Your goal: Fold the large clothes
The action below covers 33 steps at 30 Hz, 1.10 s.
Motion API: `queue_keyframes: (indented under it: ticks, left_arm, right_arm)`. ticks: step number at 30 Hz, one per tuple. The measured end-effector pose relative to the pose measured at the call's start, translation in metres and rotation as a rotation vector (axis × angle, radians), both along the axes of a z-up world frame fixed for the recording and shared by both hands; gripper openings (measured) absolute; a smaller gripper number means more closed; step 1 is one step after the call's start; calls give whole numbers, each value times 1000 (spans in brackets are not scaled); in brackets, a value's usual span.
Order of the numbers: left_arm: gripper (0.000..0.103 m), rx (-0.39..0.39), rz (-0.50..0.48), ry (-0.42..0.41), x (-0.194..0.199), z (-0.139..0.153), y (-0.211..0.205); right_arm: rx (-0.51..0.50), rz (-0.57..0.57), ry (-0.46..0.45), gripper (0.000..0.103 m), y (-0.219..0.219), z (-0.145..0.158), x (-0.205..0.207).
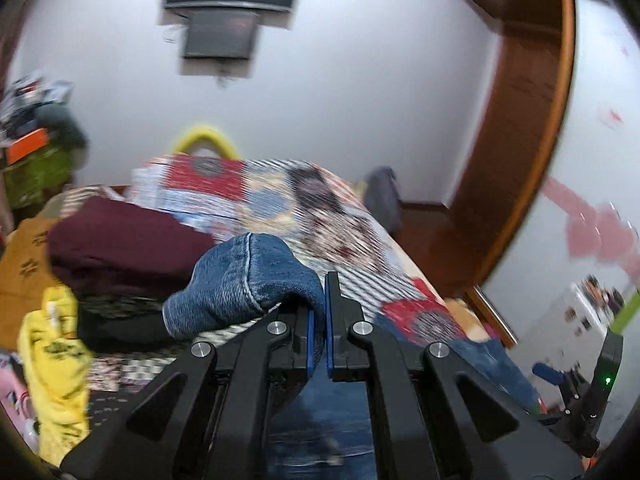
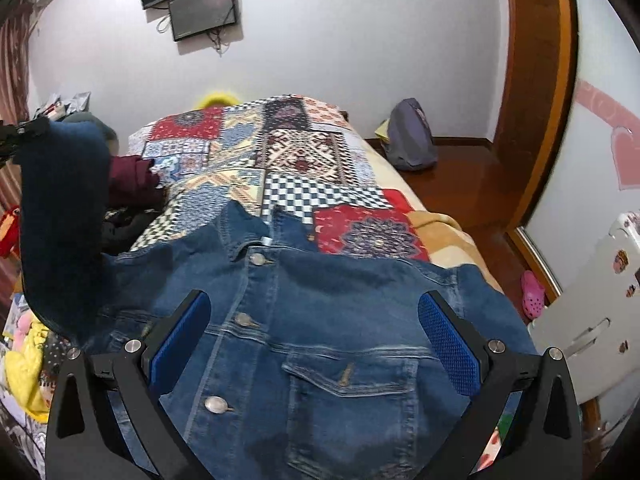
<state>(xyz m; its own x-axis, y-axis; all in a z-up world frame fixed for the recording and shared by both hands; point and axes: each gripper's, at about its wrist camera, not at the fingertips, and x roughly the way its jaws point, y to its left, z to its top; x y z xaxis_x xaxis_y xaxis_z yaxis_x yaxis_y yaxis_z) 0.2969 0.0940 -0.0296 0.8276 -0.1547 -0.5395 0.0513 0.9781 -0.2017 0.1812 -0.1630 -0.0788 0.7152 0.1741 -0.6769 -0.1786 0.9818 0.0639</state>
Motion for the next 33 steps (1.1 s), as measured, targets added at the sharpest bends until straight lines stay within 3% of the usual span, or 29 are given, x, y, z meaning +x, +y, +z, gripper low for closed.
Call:
queue_keyframes:
  ticks: [5, 11, 18, 22, 25, 33]
  left_arm:
    - [3, 10, -135, 94, 23, -36, -69]
    - [3, 75, -263, 236, 32, -93, -141]
    - [3, 110, -384, 424, 28, -152, -178]
    - [6, 84, -439, 516, 21, -171, -186]
    - [7, 80, -442, 533, 12, -172, -184]
    - [35, 31, -372, 455, -22, -133, -134]
  right_arm:
    - [-8, -34, 4, 103, -18, -1, 0]
    - [-25, -67, 36, 103, -37, -13, -1]
    - [-29, -78, 105, 103, -54, -34, -3]
    - [-40, -74, 124, 103, -57, -36, -6]
    - [-43, -69, 125, 103, -58, -34, -9]
    - [-25, -18, 128, 103, -43, -31, -7]
